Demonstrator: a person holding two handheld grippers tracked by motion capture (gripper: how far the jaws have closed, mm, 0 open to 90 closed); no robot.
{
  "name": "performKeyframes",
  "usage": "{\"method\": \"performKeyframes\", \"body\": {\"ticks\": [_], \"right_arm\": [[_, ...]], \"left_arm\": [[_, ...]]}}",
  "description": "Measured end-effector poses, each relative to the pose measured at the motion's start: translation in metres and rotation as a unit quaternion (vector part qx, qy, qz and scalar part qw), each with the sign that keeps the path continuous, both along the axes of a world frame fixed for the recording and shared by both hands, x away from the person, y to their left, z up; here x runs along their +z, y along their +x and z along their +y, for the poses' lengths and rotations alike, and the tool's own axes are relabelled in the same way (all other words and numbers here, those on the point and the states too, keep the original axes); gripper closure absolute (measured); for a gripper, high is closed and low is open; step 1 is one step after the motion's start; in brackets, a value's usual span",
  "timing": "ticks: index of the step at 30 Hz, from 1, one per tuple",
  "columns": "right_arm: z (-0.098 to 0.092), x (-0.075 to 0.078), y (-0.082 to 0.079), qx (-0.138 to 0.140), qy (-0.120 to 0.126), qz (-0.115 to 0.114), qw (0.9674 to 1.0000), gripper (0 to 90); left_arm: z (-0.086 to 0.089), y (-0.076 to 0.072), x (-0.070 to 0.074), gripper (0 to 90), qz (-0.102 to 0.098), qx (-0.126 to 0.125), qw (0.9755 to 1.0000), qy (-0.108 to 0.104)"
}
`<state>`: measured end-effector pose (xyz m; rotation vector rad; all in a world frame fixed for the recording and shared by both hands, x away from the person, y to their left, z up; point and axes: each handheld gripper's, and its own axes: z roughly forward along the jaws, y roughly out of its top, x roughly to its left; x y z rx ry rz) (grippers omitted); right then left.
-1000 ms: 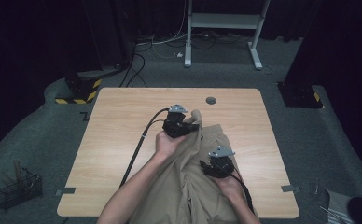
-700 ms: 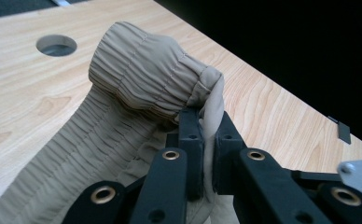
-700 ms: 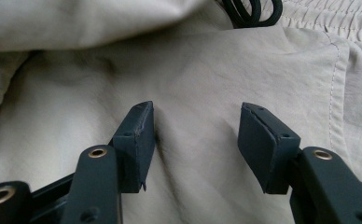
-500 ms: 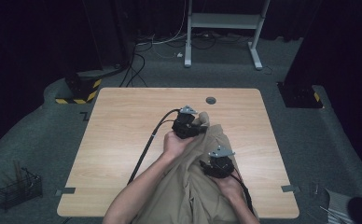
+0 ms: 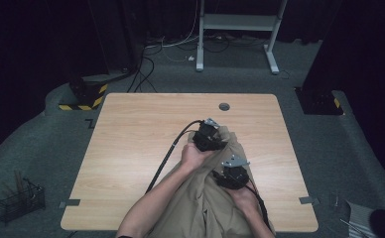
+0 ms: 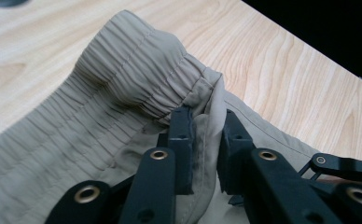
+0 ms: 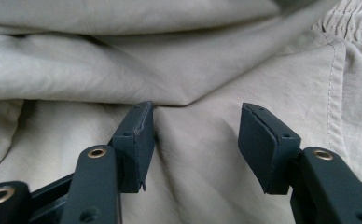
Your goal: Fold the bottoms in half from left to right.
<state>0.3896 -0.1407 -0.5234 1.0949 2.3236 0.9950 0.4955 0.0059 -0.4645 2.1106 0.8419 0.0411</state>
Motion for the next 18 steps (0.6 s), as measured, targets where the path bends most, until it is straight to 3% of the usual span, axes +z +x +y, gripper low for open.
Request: {"method": "performKeyframes", "body": {"ticks": [2, 3, 6, 7, 12, 18], "right_arm": [[0.000, 0.000, 0.000, 0.000, 0.000, 0.000, 1.0000, 45.3], [0.000, 0.000, 0.000, 0.000, 0.000, 0.000, 1.0000, 45.2], [0.000, 0.000, 0.000, 0.000, 0.000, 0.000, 1.0000, 45.1], [0.000, 0.000, 0.000, 0.000, 0.000, 0.000, 1.0000, 45.1], [0.000, 0.000, 0.000, 0.000, 0.000, 0.000, 1.0000, 45.1], [0.000, 0.000, 0.000, -0.001, 0.001, 0.001, 1.0000, 45.0]], "left_arm": [[-0.001, -0.002, 0.002, 69.6, -0.002, 0.000, 1.0000, 0.002], [-0.001, -0.003, 0.003, 59.2, -0.008, 0.001, 1.0000, 0.004], [0.002, -0.008, 0.011, 51.7, -0.028, 0.006, 0.9995, 0.010], [0.008, -0.010, 0.016, 48.0, -0.032, 0.011, 0.9994, 0.000], [0.027, -0.012, 0.030, 44.5, -0.035, 0.026, 0.9988, -0.025], [0.046, -0.021, 0.034, 42.5, -0.032, 0.021, 0.9990, -0.021]]}}
